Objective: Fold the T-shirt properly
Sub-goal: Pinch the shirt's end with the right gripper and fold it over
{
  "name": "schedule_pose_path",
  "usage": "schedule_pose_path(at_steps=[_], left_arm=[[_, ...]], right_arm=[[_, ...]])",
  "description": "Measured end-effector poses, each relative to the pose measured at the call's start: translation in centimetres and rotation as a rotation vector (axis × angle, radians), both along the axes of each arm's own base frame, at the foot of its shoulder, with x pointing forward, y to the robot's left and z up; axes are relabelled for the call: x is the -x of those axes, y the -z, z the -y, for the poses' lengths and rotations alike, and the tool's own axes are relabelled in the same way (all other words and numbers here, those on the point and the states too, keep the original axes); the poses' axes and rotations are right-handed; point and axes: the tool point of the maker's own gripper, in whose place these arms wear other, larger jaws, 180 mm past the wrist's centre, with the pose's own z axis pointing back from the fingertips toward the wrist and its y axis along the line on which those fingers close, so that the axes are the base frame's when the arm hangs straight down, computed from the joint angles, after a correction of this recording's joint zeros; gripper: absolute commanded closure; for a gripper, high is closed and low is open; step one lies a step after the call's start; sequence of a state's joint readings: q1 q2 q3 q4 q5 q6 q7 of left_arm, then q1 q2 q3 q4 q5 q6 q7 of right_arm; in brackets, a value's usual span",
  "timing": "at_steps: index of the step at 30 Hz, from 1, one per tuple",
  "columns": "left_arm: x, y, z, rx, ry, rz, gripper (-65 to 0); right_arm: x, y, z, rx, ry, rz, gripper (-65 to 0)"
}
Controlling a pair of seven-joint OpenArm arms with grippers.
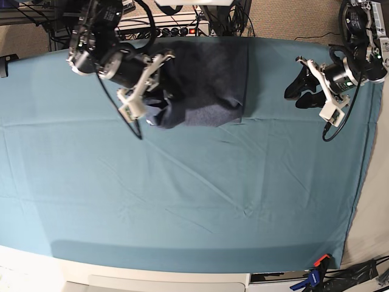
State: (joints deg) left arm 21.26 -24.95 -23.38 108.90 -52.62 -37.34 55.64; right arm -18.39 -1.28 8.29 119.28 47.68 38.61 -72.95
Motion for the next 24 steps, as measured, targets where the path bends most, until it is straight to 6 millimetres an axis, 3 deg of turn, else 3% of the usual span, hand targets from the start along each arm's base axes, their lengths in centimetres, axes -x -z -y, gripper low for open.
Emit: schedule_pose_path(at_steps=[12, 16, 24], left_arm=[[0.0, 0.0, 0.0, 0.0, 0.0, 0.0, -24.9], [0.0, 0.0, 0.0, 0.001, 0.0, 0.0, -24.9], [0.0, 0.0, 0.0, 0.001, 0.0, 0.0, -24.8]], right_arm=[[-0.2, 0.6, -4.6, 0.081, -0.071, 0.043, 0.0], [-1.1, 0.7, -5.1, 0.134, -0.057, 0.072, 0.0], [-1.0, 1.1, -5.9, 0.178, -0.067, 0.072, 0.0]])
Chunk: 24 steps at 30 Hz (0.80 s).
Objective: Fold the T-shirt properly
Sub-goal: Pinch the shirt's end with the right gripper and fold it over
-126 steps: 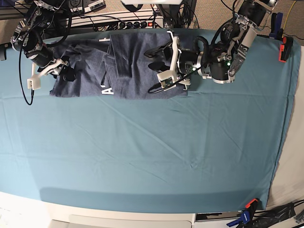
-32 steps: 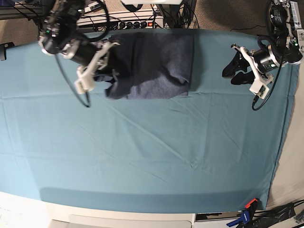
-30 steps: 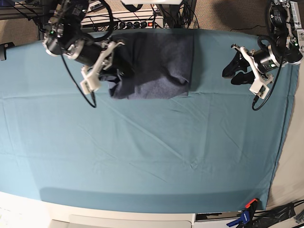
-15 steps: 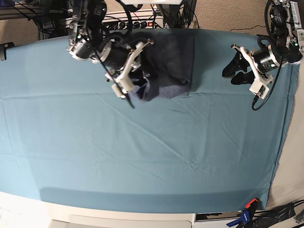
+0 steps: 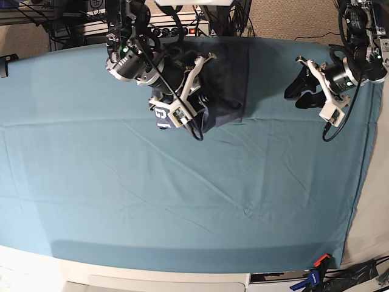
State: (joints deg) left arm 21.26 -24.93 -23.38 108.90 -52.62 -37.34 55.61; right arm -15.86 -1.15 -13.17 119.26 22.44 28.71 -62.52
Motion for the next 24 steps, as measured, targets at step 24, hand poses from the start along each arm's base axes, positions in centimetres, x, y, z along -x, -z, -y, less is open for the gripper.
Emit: schedule_pose_path(at_steps=[24], left_arm=[[0.0, 0.0, 0.0, 0.0, 0.0, 0.0, -24.8]], right_arm=[[1.5, 4.4, -1.4, 0.088, -0.054, -0.085, 0.0]])
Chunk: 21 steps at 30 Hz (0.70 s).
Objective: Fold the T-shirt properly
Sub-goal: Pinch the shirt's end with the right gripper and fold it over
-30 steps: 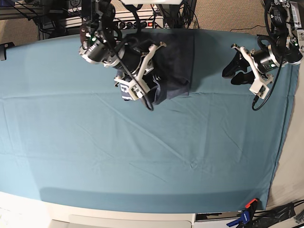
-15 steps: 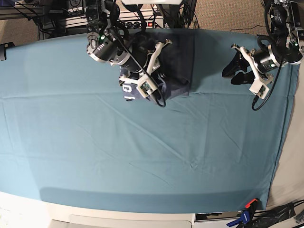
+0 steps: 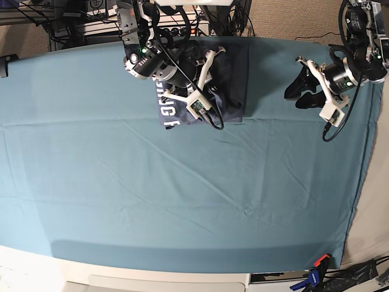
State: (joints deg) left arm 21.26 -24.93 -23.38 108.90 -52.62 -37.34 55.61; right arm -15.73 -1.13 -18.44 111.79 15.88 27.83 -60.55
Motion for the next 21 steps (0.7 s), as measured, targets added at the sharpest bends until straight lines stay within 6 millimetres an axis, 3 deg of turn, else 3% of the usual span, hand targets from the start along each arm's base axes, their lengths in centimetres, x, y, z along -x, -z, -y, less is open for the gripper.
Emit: schedule_pose_path(at_steps=[5, 10, 15, 21], left_arm=[[0.0, 0.0, 0.0, 0.0, 0.0, 0.0, -24.8], [0.0, 0.0, 0.0, 0.0, 0.0, 0.0, -24.8], [0.0, 0.0, 0.0, 0.0, 0.0, 0.0, -24.8], [0.0, 0.0, 0.0, 0.0, 0.0, 0.0, -24.8]], right_arm=[[0.0, 0.0, 0.0, 0.0, -0.001, -0.001, 0.0], [0.8, -0.7, -1.2, -0.066, -0.065, -0.004, -16.3], [1.5, -2.1, -2.8, -0.171, -0.123, -0.002, -16.4], [0.6, -4.0, -3.3, -0.213, -0.14, 0.045, -16.4]])
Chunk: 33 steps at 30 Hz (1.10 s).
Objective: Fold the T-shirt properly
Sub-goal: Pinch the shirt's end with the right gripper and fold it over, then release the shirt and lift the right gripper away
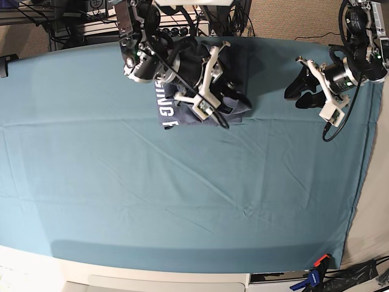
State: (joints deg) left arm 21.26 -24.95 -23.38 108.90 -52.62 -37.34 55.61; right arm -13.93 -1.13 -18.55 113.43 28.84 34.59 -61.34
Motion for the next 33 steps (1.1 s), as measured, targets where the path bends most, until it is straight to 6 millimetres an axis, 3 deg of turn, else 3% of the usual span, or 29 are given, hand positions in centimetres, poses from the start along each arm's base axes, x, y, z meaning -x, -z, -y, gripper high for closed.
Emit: schedule_pose_path(at_steps=[4, 9, 13, 17, 21, 26, 33], left_arm=[[-0.1, -0.1, 0.0, 0.0, 0.0, 0.004, -24.8], [-1.9, -1.3, 0.0, 0.0, 0.0, 0.058, -24.8], [-3.1, -2.2, -0.1, -0.001, -0.003, 0.093, -24.5], [-4.3, -3.3, -0.1, 0.001, -0.004, 0.136, -24.5], [-5.8, -4.9, 0.0, 0.018, -0.012, 0.202, -24.5], [-7.0, -6.5, 0.3, 0.052, -0.01, 0.256, -24.5], [-6.7, -6.3, 1.2, 0.097, -0.02, 0.248, -24.5]], right_arm=[[0.1, -3.2, -1.0, -0.087, -0.057, 0.08, -16.4], [0.3, -7.0, -1.2, -0.111, -0.096, 0.21, -16.3], [-0.4, -9.6, 0.0, -0.024, -0.056, 0.363, -16.3], [-1.6, -10.1, 1.8, 0.06, 0.011, 0.428, -16.3], [-3.6, -9.4, 4.9, 0.13, 0.143, 0.412, -16.3], [-6.1, -8.9, 10.7, 0.205, 0.375, 0.383, -15.5], [-7.3, -8.8, 18.3, 0.309, 0.588, 0.381, -15.5]])
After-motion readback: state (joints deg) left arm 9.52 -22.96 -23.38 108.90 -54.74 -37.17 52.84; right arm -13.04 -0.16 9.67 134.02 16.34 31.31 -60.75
